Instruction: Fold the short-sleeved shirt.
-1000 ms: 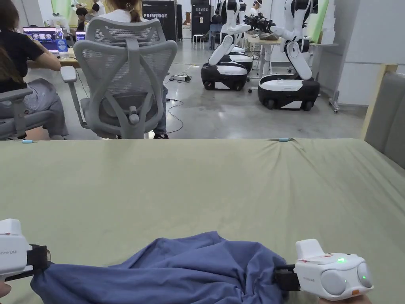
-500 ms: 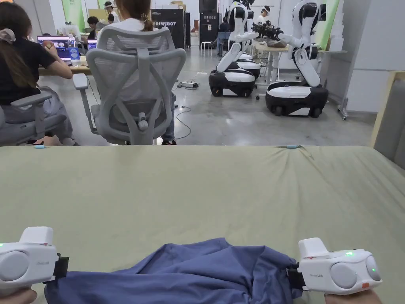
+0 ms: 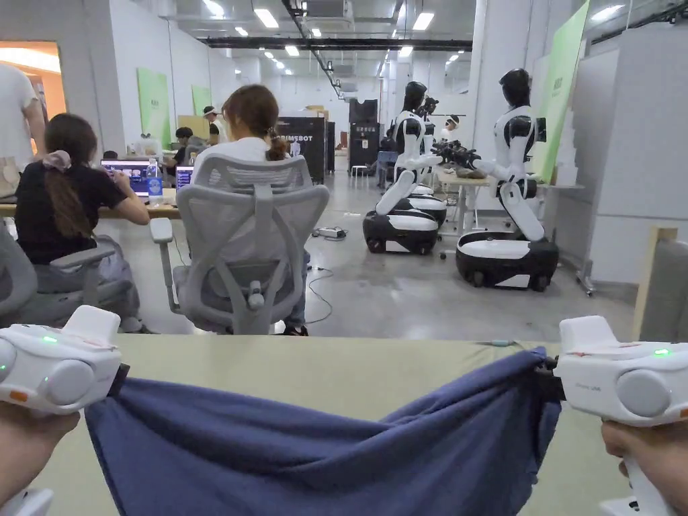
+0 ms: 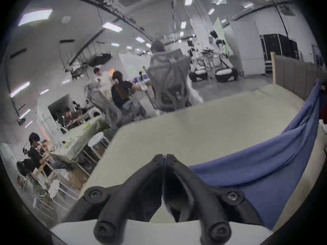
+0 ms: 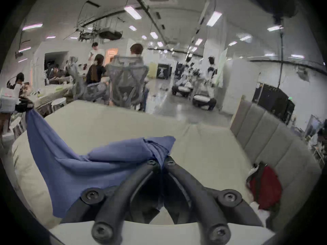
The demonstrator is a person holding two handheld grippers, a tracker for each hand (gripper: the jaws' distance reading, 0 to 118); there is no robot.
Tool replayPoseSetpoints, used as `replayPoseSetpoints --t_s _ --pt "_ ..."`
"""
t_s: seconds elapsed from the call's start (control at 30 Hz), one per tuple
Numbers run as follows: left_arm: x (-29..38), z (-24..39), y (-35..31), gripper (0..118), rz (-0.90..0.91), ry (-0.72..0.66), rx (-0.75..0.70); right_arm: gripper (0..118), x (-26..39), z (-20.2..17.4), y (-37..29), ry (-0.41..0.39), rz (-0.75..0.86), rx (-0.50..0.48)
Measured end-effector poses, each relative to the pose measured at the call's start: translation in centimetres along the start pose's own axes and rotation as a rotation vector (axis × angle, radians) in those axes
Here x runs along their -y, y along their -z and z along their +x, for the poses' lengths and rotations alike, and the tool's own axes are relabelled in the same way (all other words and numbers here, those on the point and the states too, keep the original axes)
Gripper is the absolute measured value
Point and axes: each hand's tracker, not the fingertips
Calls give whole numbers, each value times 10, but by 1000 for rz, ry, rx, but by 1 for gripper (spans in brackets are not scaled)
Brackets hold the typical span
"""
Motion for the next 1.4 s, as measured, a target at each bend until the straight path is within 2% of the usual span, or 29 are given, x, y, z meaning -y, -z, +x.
replayPoseSetpoints --t_s 0.1,0.23,0.3,0.43,0.57,0.7,0.87,1.0,1.2,1.4 --pt "-34 -14 3 0 72 -7 -65 2 -41 21 -6 22 83 85" --pt "-85 -33 9 0 148 -115 -64 2 -95 43 -7 38 180 189" --pt "-111 -39 13 0 182 -151 -65 2 -120 44 -9 49 204 201" --pt "-156 -41 25 0 224 -139 -69 2 -157 48 -1 59 219 208" --pt "-175 -39 42 0 245 -150 -74 2 -164 48 15 47 236 227" --pt "-162 -26 68 0 218 -143 -70 2 -141 48 42 67 210 220" --pt "-105 8 108 0 119 -152 -39 2 -83 44 85 128 112 215" --pt "-80 22 114 0 82 -137 -11 2 -62 55 109 121 80 217" --pt "-50 31 92 0 35 -136 30 2 -23 55 85 117 40 216" --pt "19 43 28 0 -55 -147 101 2 51 51 27 101 -64 210"
